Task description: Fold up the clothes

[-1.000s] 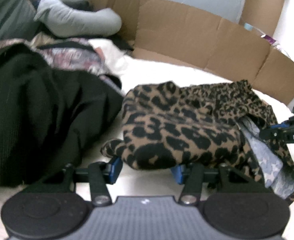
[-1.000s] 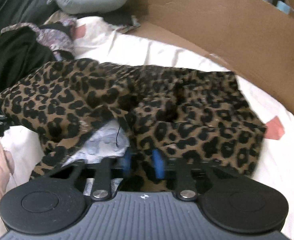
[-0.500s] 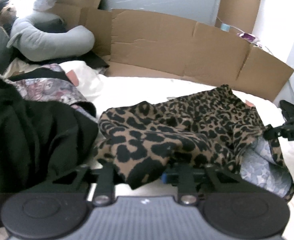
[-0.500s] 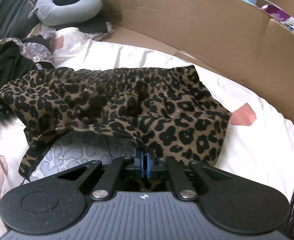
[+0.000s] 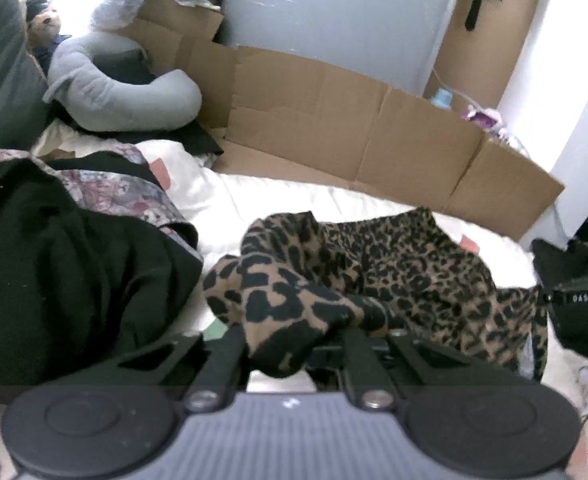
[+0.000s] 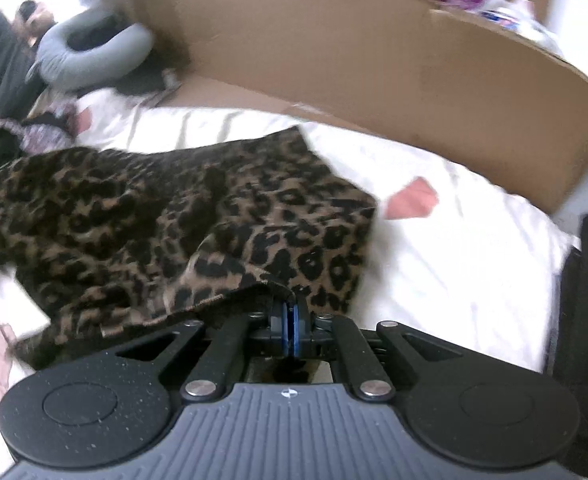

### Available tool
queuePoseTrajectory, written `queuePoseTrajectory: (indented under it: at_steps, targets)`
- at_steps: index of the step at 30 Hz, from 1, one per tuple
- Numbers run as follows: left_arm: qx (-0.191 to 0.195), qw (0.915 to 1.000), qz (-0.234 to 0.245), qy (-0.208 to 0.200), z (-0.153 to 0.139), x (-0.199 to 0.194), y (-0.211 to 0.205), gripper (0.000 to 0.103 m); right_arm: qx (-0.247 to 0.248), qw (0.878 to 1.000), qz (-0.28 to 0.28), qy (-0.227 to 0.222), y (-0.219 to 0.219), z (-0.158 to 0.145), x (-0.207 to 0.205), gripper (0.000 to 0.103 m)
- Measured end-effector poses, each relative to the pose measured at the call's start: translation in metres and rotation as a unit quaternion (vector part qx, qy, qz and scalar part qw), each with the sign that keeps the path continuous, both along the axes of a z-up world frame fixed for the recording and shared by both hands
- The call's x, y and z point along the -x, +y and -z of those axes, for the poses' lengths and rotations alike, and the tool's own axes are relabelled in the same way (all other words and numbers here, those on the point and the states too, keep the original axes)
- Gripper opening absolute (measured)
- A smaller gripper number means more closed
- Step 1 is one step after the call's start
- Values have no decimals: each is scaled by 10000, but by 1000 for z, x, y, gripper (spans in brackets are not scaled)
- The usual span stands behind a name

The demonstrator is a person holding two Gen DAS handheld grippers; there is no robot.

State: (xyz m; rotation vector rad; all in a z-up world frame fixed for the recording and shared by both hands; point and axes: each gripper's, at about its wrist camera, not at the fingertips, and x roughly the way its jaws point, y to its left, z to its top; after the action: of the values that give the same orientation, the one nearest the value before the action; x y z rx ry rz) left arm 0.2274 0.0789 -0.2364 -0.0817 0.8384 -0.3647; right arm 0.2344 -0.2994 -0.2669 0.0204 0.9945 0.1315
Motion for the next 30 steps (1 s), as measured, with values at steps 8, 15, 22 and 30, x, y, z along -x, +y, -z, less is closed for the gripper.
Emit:
queuePoseTrajectory:
  at_steps: [8,15,22,30]
  targets:
    - [228,9993,-12,306,-33,4,14,7,-99,9983,569,-24,-53,-23,26,0]
    - [114,9991,-21,410,-38,-9,20,7,-2,9952,970,-102,-92,-34,39,0]
    - [137,9980,-303,535,-10,-47,28,7,67,9903,1381,-101,-124,-23,34,0]
    - [-22,9977,-316,593,22,-85,22,8,237,9856,1669,-139,-146,-5,18,0]
